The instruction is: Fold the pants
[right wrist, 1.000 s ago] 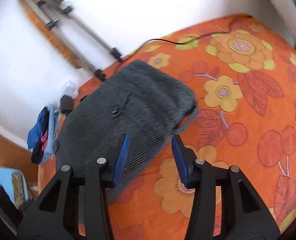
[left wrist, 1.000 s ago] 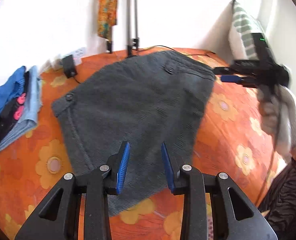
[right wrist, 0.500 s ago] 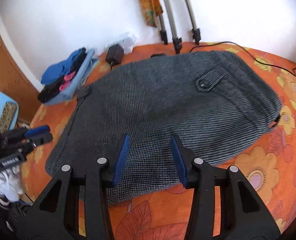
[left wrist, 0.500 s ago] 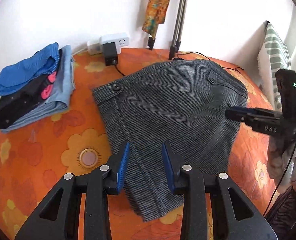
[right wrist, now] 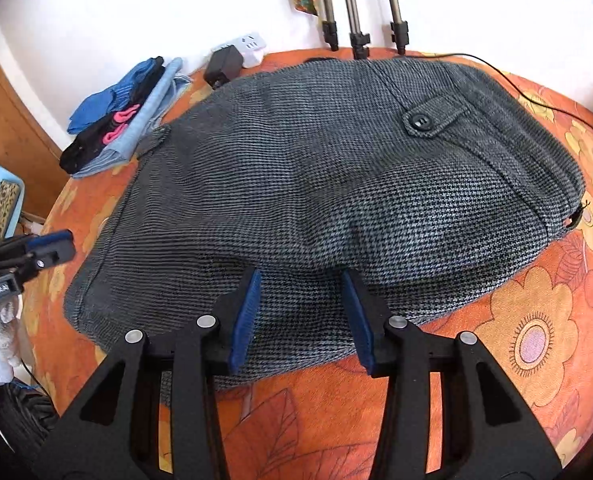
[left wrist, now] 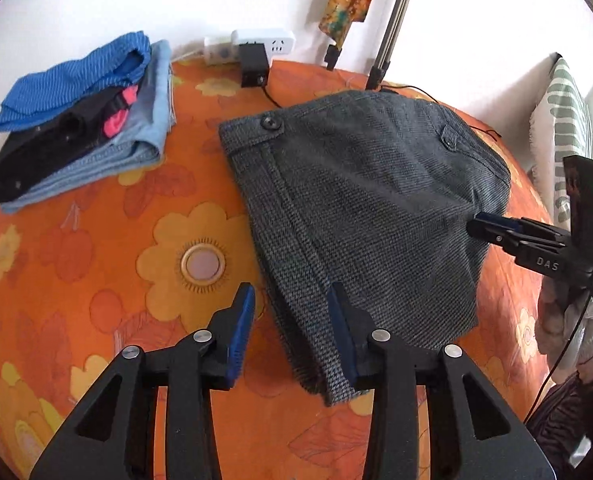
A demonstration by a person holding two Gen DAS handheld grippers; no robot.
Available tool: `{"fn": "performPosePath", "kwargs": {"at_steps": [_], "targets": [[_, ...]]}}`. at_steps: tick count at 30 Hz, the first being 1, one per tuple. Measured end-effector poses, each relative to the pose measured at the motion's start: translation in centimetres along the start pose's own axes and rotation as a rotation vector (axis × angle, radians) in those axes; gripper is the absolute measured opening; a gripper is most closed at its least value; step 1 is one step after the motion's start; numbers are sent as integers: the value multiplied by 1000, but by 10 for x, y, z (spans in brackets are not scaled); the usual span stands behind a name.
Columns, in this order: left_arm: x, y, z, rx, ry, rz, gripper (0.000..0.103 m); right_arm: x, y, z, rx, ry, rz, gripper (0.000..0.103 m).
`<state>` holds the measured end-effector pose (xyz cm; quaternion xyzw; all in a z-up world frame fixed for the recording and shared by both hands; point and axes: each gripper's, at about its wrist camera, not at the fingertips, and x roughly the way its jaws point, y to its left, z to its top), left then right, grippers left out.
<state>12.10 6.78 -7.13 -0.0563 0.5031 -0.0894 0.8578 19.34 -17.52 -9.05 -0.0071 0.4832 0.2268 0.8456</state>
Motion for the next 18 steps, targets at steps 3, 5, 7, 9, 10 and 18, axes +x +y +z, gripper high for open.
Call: {"fn": "performPosePath", "kwargs": {"at_steps": [3,5,7,9,10,18], "targets": [[-1,3,-4,-1,4,13,36,-11,17,-3,-50,-16,20,45],[-2,5,-5,-8,2,14,36,-17,24,-5,-57,-29,20,45],[-4,3,-5,-5,-1,16,36,-22,24,-3,-43,-49,6,45],[-7,1,-6,9,-12,25,36,-25,12,0,17,-68,-18,48],[-7,0,-6,15,-13,26,36,-27,0,2,69,-75,-25,50],[-13,-21,1,78,-46,27,36,-37,-122,1,556,-118,-62,60]]}}
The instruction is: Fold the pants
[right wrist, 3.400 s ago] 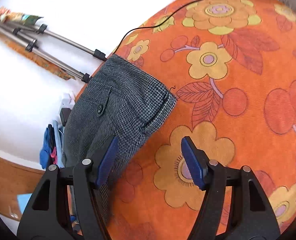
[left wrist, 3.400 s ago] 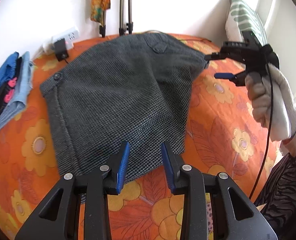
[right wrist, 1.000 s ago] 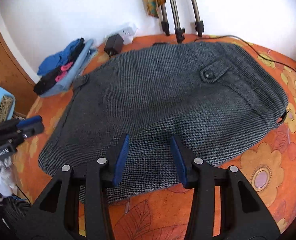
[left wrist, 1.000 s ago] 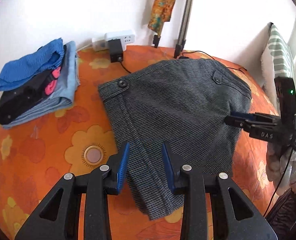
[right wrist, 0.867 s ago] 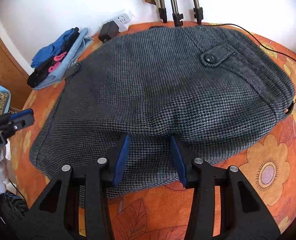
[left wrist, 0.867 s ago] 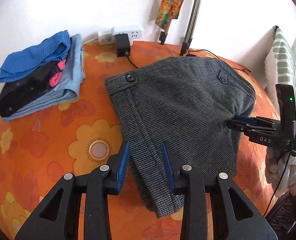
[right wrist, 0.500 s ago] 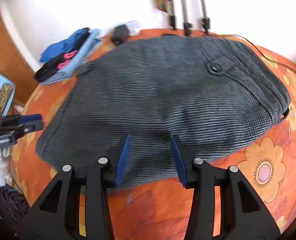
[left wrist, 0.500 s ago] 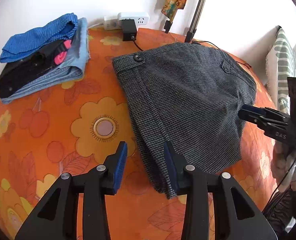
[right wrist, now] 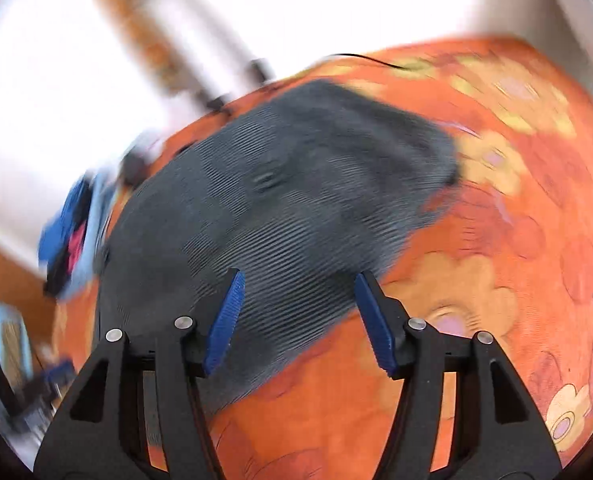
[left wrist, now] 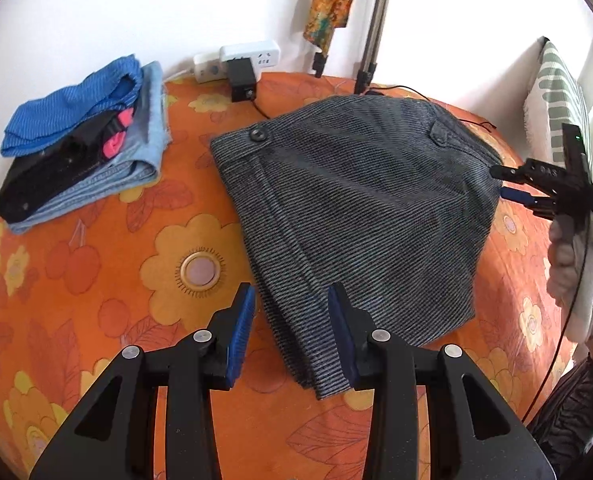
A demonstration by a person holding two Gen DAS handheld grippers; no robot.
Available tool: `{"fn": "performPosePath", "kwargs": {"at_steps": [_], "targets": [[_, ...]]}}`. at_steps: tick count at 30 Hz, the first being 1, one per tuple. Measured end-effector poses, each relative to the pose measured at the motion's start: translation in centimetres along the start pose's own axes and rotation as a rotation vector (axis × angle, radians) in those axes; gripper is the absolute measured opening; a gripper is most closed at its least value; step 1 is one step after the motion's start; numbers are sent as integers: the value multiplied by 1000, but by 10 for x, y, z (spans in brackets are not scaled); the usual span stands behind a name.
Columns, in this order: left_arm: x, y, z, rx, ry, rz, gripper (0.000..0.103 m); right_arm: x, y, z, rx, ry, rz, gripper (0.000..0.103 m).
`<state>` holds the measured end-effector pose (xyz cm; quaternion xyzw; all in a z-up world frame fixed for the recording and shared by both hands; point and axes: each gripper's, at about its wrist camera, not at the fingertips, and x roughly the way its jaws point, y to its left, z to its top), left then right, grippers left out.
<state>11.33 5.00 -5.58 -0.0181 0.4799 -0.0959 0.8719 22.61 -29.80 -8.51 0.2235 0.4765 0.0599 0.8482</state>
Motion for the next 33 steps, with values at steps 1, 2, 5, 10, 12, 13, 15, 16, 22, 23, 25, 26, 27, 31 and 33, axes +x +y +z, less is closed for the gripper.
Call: {"fn": "performPosePath", "kwargs": {"at_steps": [1,2,5,10,12,13,15,16,22,23,25,26,27,31,33], "targets": [[-1,-4,2,7,-5,-3,36,0,-8,5,35,-4,-6,60],[-1,-8,4,14,-9,-11,36,1,-16,11,60,-9,-9,60],[2,-26,13,39,-19,-38,36,3,-32,23,116,-24,-32,60],[20,-73,31,137,-10,-84,36,11,-51,35,202,-29,5,60],[29,-92,41,185,-11,-87,36,15,-52,38,202,-35,16,60],[32,-101,46,209,-14,-82,36,18,-53,41,203,-35,20,60],[44,-121,62,260,-25,-74,36,24,-54,43,199,-35,22,60],[51,-129,70,273,-29,-75,36,25,-53,43,197,-35,26,60],[98,-169,100,323,-26,-53,36,31,-52,48,180,-57,49,61],[105,-172,101,332,-20,-49,36,32,-51,49,179,-58,52,61],[122,-180,100,365,0,-19,36,33,-48,50,170,-62,56,61],[129,-182,99,381,12,0,36,34,-47,50,166,-65,60,60],[136,-183,98,394,23,20,36,34,-46,50,161,-68,65,56],[147,-176,97,388,42,22,37,38,-45,54,149,-51,97,38],[141,-169,102,345,36,-4,36,39,-47,54,152,-47,103,29]]}}
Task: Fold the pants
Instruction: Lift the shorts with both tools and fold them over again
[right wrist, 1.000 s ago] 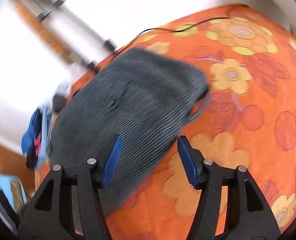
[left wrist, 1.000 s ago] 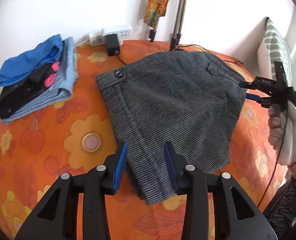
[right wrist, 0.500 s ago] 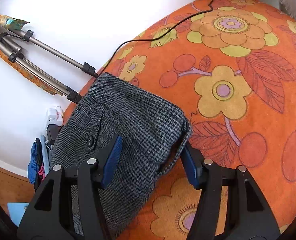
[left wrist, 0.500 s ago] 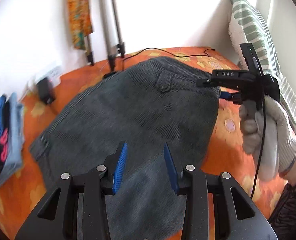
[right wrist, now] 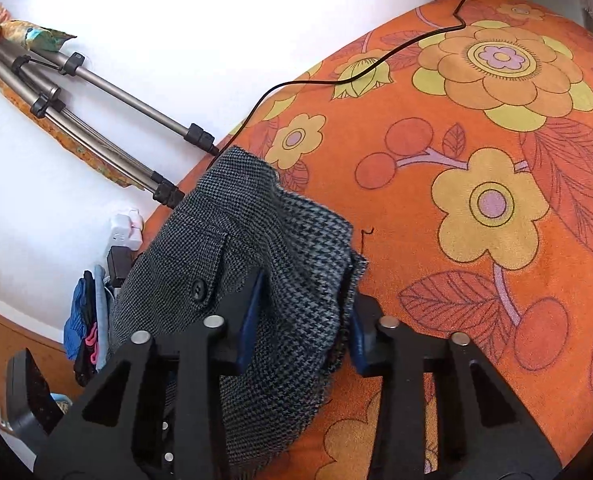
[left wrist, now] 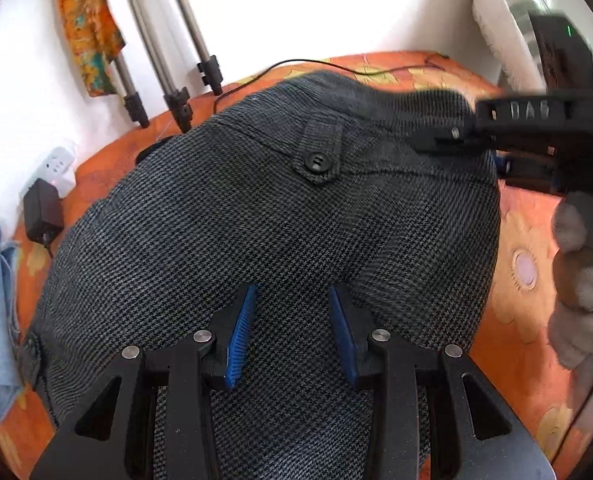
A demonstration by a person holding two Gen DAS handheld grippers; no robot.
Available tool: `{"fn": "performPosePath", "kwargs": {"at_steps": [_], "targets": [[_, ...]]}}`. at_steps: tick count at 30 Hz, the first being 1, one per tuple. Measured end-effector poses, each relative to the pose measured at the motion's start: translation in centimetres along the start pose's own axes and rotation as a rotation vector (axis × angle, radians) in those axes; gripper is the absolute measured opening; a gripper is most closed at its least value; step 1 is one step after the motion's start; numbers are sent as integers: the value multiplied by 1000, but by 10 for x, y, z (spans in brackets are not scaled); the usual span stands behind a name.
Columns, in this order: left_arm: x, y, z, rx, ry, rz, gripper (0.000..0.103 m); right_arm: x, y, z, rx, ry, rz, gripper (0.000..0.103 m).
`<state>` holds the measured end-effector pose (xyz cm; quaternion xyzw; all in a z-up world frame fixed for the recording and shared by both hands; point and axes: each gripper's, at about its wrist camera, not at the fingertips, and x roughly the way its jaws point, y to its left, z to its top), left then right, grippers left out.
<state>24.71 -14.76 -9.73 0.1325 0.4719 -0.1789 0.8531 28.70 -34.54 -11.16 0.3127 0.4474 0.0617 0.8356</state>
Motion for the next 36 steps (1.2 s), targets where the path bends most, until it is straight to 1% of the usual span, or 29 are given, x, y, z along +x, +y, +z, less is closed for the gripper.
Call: {"fn": "performPosePath", "kwargs": {"at_steps": [3,5,7,9,11,13,14,15,17,19,20,21,24,26,27,28,29,31,33,34,36], "targets": [[-14,22,5,-108,-48,-36,36,-2,-3,1,10,4,16,24],[-17,42,10,-166,-67,-13,36,-5,-2,2,6,2,27,22],[-12,61,16,-224,-65,7,36,-8,1,2,-12,-3,25,21],[-4,73,20,-262,-57,17,36,-9,5,2,-27,-9,18,21],[11,76,22,-259,-29,47,36,-9,8,2,-36,-11,14,20],[24,74,20,-248,2,55,36,-9,9,3,-39,-13,15,20],[26,72,20,-238,4,64,36,-9,10,3,-43,-15,15,20],[23,70,20,-224,-5,72,36,-10,11,3,-49,-16,15,19],[13,71,19,-243,-36,59,36,-12,14,3,-69,-23,12,18],[-1,74,17,-273,-72,28,36,-15,16,3,-81,-30,18,18],[-3,74,18,-260,-83,33,36,-16,18,3,-87,-33,23,17],[0,73,18,-235,-72,63,36,-19,20,3,-94,-38,28,17],[20,80,14,-243,-5,47,36,-26,30,2,-122,-56,44,16],[20,79,11,-241,-7,64,36,-31,38,1,-143,-66,57,16],[12,77,10,-242,-24,76,36,-34,44,1,-162,-73,59,16],[-1,74,7,-249,-54,68,36,-37,49,0,-180,-81,61,16],[-15,71,2,-260,-80,40,36,-40,54,-2,-198,-87,64,16],[-38,58,-11,-266,-109,-40,36,-43,63,-4,-227,-94,70,16],[-45,41,-23,-229,-93,-88,36,-45,69,-6,-248,-98,75,16],[-42,31,-30,-209,-69,-111,36,-46,71,-7,-254,-100,77,16],[-32,21,-38,-193,-25,-133,36,-49,75,-8,-259,-103,82,15]]}}
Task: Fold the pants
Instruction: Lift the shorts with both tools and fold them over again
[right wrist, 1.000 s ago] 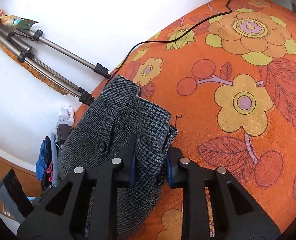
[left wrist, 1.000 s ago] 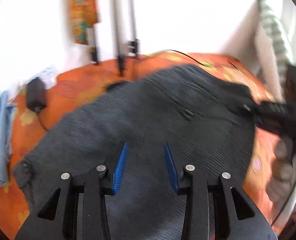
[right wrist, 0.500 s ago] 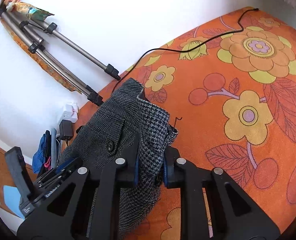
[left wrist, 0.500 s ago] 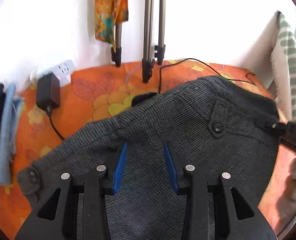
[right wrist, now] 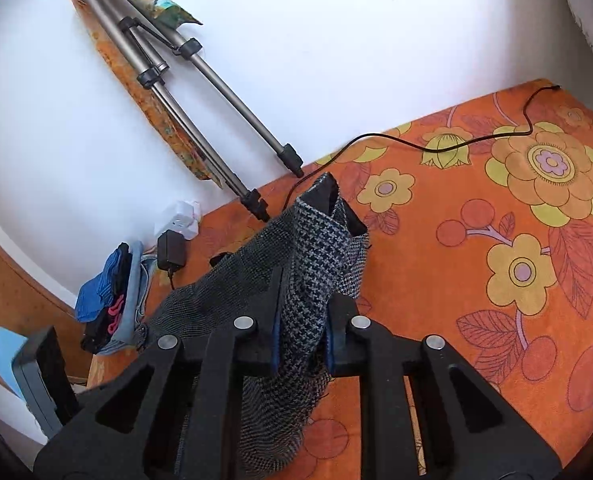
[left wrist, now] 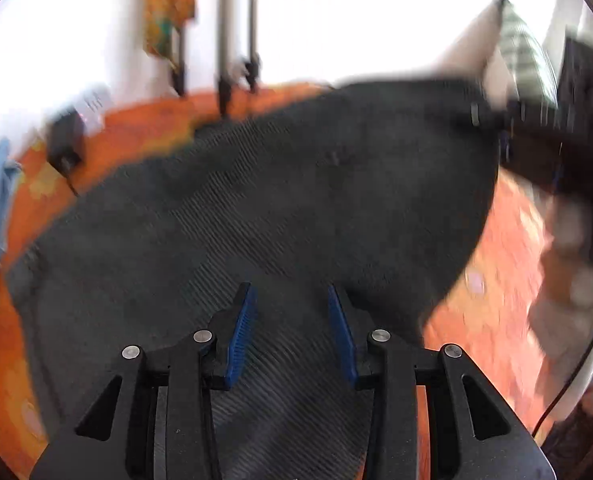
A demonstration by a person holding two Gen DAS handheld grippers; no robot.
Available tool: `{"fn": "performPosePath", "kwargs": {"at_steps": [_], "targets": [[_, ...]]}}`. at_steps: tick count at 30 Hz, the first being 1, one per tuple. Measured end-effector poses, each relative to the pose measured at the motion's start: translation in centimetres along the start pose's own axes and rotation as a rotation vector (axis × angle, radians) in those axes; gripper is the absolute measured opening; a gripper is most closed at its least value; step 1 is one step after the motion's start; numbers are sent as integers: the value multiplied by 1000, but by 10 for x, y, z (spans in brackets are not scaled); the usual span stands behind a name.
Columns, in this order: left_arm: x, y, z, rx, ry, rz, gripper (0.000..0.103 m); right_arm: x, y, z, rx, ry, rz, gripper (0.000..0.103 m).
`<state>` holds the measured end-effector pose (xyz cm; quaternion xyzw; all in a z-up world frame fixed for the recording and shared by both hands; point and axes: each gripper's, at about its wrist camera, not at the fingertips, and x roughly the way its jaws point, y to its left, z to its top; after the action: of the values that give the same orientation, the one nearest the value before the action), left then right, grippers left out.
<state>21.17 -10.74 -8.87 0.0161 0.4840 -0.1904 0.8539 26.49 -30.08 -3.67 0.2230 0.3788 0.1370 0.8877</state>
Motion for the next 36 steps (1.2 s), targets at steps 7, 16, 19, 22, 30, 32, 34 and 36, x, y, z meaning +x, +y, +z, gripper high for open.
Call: {"fn": "performPosePath", "kwargs": {"at_steps": [7,16,19,22,30,32,34,36], "targets": [[14,-8,-5,23,11,17,36,-13,21,-5,-64,-12,23,15],[-49,21,-17,-87,-56,20,36,-25,74,-15,-199,-26,86,15],[-85,48,-30,-133,-107,55,36,-27,99,-25,-271,-22,110,15],[-123,84,-42,-225,-165,94,36,-26,131,-43,-379,-7,130,15],[-180,167,-65,-465,-281,147,36,-2,215,-128,-691,105,160,15],[-187,181,-65,-473,-298,176,36,8,233,-152,-772,140,151,15],[-191,191,-68,-489,-308,188,36,19,246,-176,-843,177,141,15],[-194,197,-71,-498,-308,187,36,28,256,-197,-900,209,134,15]]}}
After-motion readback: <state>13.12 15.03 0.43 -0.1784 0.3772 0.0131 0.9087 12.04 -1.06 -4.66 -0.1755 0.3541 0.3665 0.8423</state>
